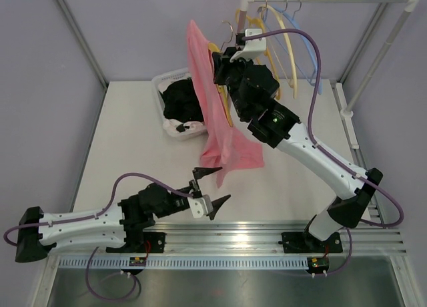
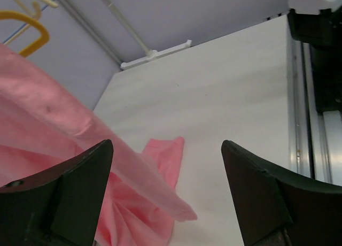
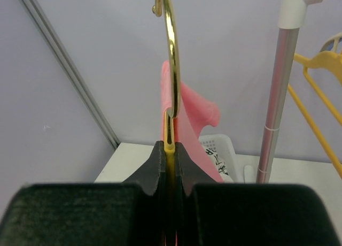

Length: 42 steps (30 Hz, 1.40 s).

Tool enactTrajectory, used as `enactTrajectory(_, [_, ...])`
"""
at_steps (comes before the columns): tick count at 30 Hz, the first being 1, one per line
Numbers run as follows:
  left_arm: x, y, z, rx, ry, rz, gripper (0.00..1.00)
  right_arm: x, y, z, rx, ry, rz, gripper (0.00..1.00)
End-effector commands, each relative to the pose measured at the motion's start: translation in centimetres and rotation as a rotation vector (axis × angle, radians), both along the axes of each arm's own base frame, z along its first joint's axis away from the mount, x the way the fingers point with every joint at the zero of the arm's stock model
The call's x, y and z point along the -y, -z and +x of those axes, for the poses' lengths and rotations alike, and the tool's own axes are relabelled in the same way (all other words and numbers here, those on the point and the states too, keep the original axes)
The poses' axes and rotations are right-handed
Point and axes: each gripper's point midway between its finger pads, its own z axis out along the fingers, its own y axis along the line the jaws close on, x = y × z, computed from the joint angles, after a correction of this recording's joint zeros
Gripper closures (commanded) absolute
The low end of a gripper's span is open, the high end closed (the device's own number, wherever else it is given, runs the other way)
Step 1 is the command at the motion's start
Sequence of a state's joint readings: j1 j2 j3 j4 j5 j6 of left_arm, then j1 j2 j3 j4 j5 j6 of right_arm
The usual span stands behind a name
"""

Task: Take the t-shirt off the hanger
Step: Remove the tshirt from the hanger

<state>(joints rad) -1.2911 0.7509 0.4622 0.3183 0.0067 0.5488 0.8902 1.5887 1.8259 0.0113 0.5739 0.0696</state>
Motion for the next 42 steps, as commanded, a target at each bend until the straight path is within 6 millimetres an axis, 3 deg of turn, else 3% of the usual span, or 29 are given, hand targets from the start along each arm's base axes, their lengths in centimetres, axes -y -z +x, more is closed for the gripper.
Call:
enactTrajectory(1, [-1.5, -4.1, 2.5, -0.021, -0.163, -0.187, 0.13, -0.3, -3.0, -0.2, 0.086, -0.026, 0.154, 1.00])
enactTrajectory(9, [-4.7, -6.5, 6.6, -0.024, -0.446, -0.313, 0.14, -2.1, -2.2, 0.2, 0.095, -0.050, 0.181, 1.00])
enactTrajectory(19, [-4.7, -6.0, 8.7, -0.023, -0.554, -0.276, 0.25, -3.6, -1.9, 0.1, 0.093, -0.064, 0.179, 1.00])
enactTrajectory(23, [-4.9, -6.0, 9.3, -0.027, -0.581, -0.273, 0.45, -3.9, -1.8, 0.1, 0.094, -0.056, 0.176, 1.00])
enactTrajectory(24, [-4.7, -6.0, 9.5, -0.029, -0.586, -0.271, 0.61, -3.8, -1.8, 0.1, 0.093, -0.047, 0.179, 1.00])
enactTrajectory(26, [-4.8, -6.0, 9.9, -0.033, -0.599, -0.270, 0.72, -4.2, -1.7, 0.0, 0.095, -0.048, 0.176, 1.00])
enactTrajectory(27, [-4.7, -5.9, 10.0, -0.035, -0.602, -0.258, 0.84, -4.3, -1.8, 0.0, 0.095, -0.042, 0.178, 1.00])
enactTrajectory(29, [-4.4, -5.8, 10.1, -0.038, -0.599, -0.246, 0.99, -4.6, -1.8, 0.0, 0.099, -0.035, 0.169, 1.00])
enactTrajectory(33, [-3.5, -4.7, 9.3, -0.012, -0.531, -0.189, 1.00, -4.3, -1.7, 0.7, 0.078, 0.018, 0.137, 1.00])
enactTrajectory(34, [-3.4, -4.5, 9.2, -0.007, -0.519, -0.181, 1.00, -4.8, -0.3, 1.2, 0.042, 0.029, 0.084, 1.00])
enactTrajectory(35, [-2.9, -4.1, 8.8, -0.001, -0.485, -0.164, 1.00, -4.4, -1.6, 1.1, 0.047, 0.038, 0.095, 1.00])
enactTrajectory(36, [-2.8, -3.9, 8.7, 0.001, -0.476, -0.160, 1.00, -4.1, -1.5, 1.3, 0.028, 0.065, 0.084, 1.00])
enactTrajectory(37, [-2.6, -3.7, 8.5, 0.003, -0.461, -0.153, 1.00, -4.5, 0.0, 1.8, -0.013, 0.075, 0.032, 1.00])
enactTrajectory(38, [-2.3, -3.4, 8.2, 0.009, -0.435, -0.139, 1.00, -4.0, -0.9, 1.6, -0.019, 0.087, 0.031, 1.00])
enactTrajectory(42, [-1.6, -2.8, 7.0, 0.042, -0.381, -0.111, 1.00, -3.9, -0.5, 1.8, -0.061, 0.105, -0.017, 1.00])
